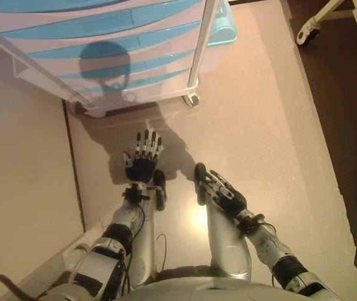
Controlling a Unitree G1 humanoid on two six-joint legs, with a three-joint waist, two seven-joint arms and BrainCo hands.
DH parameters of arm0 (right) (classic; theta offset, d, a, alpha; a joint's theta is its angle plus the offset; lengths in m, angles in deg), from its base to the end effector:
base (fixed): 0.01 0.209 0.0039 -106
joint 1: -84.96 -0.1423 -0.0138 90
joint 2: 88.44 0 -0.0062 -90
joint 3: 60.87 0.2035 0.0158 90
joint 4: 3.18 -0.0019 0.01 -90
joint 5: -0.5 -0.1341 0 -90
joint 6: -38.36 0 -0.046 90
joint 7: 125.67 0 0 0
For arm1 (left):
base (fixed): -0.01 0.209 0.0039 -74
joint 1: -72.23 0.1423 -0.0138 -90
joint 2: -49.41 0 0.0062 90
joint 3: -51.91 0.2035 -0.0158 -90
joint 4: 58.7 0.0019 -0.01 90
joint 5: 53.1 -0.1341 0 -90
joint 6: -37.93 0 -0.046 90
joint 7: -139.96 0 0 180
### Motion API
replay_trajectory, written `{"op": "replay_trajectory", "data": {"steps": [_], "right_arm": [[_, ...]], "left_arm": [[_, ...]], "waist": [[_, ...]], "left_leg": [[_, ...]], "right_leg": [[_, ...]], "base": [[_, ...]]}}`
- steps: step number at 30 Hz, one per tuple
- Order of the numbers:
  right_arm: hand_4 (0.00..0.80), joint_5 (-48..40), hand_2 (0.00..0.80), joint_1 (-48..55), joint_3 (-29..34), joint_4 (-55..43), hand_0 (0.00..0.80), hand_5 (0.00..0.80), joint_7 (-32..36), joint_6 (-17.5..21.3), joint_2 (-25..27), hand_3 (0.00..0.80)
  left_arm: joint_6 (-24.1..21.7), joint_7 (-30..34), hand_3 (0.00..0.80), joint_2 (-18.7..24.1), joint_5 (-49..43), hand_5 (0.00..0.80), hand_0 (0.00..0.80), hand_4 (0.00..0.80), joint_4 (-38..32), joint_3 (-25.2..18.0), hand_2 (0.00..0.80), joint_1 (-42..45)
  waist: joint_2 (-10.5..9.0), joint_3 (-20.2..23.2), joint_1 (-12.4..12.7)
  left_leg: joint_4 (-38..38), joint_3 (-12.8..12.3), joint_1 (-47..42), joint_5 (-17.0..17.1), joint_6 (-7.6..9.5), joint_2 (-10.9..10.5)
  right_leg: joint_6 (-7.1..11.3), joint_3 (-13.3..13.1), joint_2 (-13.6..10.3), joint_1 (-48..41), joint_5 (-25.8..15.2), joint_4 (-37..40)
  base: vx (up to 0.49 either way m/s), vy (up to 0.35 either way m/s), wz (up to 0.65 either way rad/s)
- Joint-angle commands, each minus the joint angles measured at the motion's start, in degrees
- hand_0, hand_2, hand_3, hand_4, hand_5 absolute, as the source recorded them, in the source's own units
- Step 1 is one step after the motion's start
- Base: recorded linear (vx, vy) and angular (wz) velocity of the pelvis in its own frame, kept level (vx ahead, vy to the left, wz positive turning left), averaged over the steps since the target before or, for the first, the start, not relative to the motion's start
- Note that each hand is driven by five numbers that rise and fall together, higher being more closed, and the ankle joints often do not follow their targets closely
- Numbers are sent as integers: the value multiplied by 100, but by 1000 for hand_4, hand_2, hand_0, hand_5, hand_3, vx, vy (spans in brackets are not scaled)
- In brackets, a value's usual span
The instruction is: Open the drawer and pick up the medicine
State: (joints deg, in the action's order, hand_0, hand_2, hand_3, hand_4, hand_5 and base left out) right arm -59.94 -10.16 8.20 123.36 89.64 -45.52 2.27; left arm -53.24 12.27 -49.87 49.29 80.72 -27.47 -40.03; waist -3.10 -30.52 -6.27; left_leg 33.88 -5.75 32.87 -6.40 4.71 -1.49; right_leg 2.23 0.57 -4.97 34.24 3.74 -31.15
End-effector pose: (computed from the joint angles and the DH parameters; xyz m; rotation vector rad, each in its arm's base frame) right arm 0.1806 -0.1858 -0.0670 0.7420 0.3417 0.4808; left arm 0.2524 0.1470 -0.0409 -1.5528 -0.2309 -0.4119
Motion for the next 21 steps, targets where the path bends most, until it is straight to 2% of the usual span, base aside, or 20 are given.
{"op": "replay_trajectory", "data": {"steps": [1, 6, 12, 21], "right_arm": [[0, -145, 0, 493, -395, -225, 0, 0, 62, -201, 102, 0], [0, -265, 0, 459, -366, -235, 0, 0, 116, -287, 214, 0], [0, -216, 0, 448, -347, -129, 0, 0, 306, -333, 347, 0], [0, -199, 0, 538, -390, -100, 0, 0, 476, -239, 462, 0]], "left_arm": [[-99, 227, 0, 55, 231, 0, 0, 0, -587, -256, 0, -293], [-123, -31, 0, 390, 507, 0, 0, 0, -585, -438, 0, -800], [-195, -10, 0, 787, 743, 0, 0, 0, -540, -562, 0, -1407], [-688, -489, 0, 1233, 737, 0, 0, 0, -507, -551, 0, -2191]], "waist": [[185, 72, -102], [181, 72, -198], [172, 72, -304], [151, 72, -460]], "left_leg": [[-583, 103, -213, -230, -96, -136], [-491, 19, -75, -260, -103, -106], [-437, -72, 38, -303, -124, -79], [-422, -251, 179, -367, -98, -39]], "right_leg": [[-165, -29, 273, 181, 870, -1035], [-175, -44, 274, 305, 836, -1025], [-172, -96, 263, 384, 746, -875], [-164, -161, 293, 562, 657, -775]], "base": [[5, 0, -9], [27, 18, -7], [39, 45, -10], [14, 30, -6]]}}
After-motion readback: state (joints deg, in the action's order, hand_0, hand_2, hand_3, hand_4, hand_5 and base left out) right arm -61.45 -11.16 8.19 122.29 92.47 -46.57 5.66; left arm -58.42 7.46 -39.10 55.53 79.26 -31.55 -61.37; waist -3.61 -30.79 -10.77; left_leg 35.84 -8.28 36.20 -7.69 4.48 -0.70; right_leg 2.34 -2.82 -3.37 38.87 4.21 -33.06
